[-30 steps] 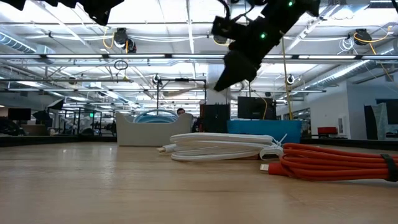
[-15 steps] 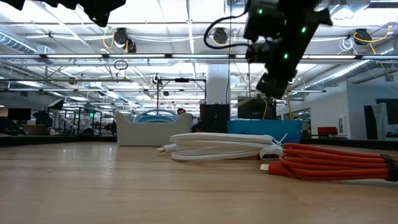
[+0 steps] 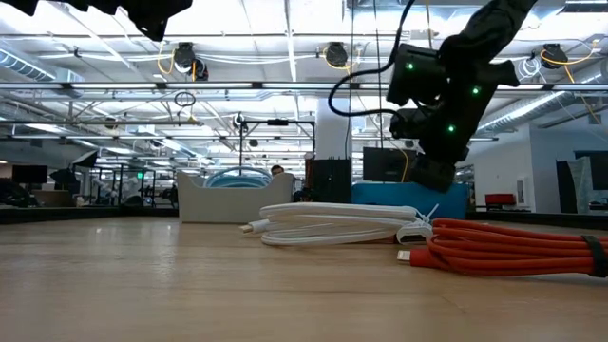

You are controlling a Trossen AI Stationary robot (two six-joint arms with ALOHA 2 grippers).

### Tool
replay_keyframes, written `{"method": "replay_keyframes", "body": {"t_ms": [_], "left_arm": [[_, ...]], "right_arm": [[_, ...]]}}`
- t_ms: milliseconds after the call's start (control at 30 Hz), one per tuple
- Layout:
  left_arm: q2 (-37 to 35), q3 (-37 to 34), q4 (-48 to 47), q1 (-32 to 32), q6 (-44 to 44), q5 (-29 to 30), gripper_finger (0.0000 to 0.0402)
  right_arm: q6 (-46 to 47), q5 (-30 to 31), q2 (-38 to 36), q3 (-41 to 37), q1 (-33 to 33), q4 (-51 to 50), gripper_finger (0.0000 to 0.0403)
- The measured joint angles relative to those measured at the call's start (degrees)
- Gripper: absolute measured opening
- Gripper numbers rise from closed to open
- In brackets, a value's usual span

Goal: Pick & Place USB Port
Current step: Put the white charger cable into the blue bin, then adjust the white hdmi cable on the table

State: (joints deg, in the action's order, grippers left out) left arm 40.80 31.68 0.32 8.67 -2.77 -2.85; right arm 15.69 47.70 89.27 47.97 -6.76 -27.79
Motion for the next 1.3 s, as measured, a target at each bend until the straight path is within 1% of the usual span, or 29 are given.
{"method": "replay_keyframes", "body": {"t_ms": [100, 200, 300, 367, 467, 667, 767, 900, 1000, 1067, 1167, 1233, 1300], "left_arm": [[0.0, 0.0, 0.28, 0.0, -0.04, 0.0, 0.0255], [0.0, 0.0, 0.28, 0.0, 0.04, 0.0, 0.0255], [0.0, 0.01, 0.28, 0.0, 0.27, 0.0, 0.0255], [0.0, 0.0, 0.26, 0.0, 0.27, 0.0, 0.0255], [0.0, 0.01, 0.2, 0.0, 0.27, 0.0, 0.0255], [0.0, 0.0, -0.12, 0.0, 0.27, 0.02, 0.0255], [0.0, 0.0, -0.12, 0.0, 0.07, 0.02, 0.0255], [0.0, 0.0, -0.12, 0.0, 0.03, 0.02, 0.0255], [0.0, 0.0, -0.12, 0.0, 0.03, 0.02, 0.0255], [0.0, 0.0, -0.13, 0.0, 0.03, 0.02, 0.0255], [0.0, 0.0, -0.19, 0.0, 0.03, 0.04, 0.0255], [0.0, 0.0, -0.27, 0.0, 0.09, 0.02, 0.0255], [0.0, 0.0, -0.56, 0.0, 0.15, 0.02, 0.0255]], "right_arm": [[-1.84, 0.0, 0.0, 0.0, 0.51, 2.28, 0.0016], [-2.29, 0.01, 0.0, 0.0, 0.48, 3.37, 0.0012], [0.04, 0.92, 0.0, 0.0, 0.47, 3.27, 0.0009], [1.0, 1.93, 0.0, 0.0, 0.52, 3.25, 0.0015], [0.98, 2.59, 0.0, 0.0, 0.56, 3.65, 0.0044], [1.47, 3.41, 0.0, 0.19, 0.59, 4.97, 0.013], [1.18, 3.79, 0.0, 1.53, 1.25, 4.89, 0.0168], [-0.47, 7.14, 0.0, 5.39, 3.39, 4.8, 0.0202], [-0.75, 7.28, 0.0, 9.97, 5.23, 4.98, 0.0214], [0.47, 3.51, 0.0, 13.5, 6.28, 5.15, 0.022], [5.21, -7.62, -0.02, 18.13, 7.31, 5.53, 0.0223], [7.96, -15.02, -0.05, 19.85, 8.49, 6.7, 0.0224], [8.98, -20.22, -0.07, 20.15, 10.26, 8.9, 0.0224]]}}
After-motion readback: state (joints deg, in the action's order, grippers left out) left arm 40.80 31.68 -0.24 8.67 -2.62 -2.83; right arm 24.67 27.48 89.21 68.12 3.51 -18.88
